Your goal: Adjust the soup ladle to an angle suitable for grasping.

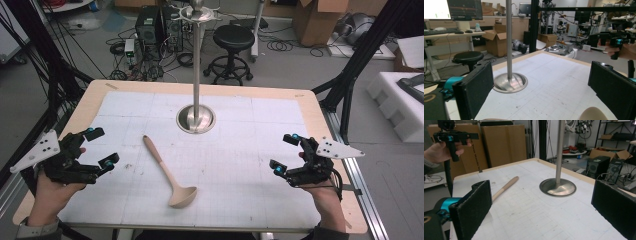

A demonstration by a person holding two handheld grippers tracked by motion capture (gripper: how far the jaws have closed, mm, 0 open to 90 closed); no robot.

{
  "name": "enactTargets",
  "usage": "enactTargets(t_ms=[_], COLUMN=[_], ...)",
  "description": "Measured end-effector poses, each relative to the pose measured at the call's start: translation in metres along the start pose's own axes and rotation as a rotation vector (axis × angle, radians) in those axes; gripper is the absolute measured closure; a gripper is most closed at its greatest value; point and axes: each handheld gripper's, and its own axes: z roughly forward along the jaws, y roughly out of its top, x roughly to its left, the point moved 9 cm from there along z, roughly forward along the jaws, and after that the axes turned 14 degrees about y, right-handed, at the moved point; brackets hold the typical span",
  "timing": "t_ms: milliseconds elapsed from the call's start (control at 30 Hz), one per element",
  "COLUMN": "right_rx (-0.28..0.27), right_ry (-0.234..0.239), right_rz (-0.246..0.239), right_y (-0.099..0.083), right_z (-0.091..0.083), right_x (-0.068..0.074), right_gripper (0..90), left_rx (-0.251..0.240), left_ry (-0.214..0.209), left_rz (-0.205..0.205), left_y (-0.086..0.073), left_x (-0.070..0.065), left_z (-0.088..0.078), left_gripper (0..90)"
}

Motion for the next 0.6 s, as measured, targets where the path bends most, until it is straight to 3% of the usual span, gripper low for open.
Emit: enactTargets(t_ms=[133,267,367,500,533,600], right_rx=[0.022,0.022,0.02,0.017,0.024,0.027], right_ry=[0.006,0.01,0.021,0.018,0.018,0.019], right_rz=[0.015,0.032,0.03,0.041,0.042,0.043], right_y=[-0.006,-0.008,-0.009,-0.011,-0.012,-0.012], right_z=[0.0,0.0,0.0,0.0,0.001,0.001], right_x=[-0.003,-0.003,-0.003,-0.004,-0.005,-0.004], right_gripper=[2.2,2.2,2.2,2.2,2.2,2.2], left_rx=[0.012,-0.002,0.005,0.03,0.056,0.071], left_ry=[0.021,0.015,0.008,0.026,0.036,0.033], left_rz=[-0.002,-0.002,-0.01,0.004,-0.021,-0.03], left_y=[-0.004,-0.005,-0.008,-0.016,-0.022,-0.025], left_x=[0.002,0.002,0.002,0.006,0.007,0.007], left_z=[0.004,0.006,0.007,0.01,0.014,0.017], left_gripper=[6.8,6.8,12.9,31.0,33.4,38.0])
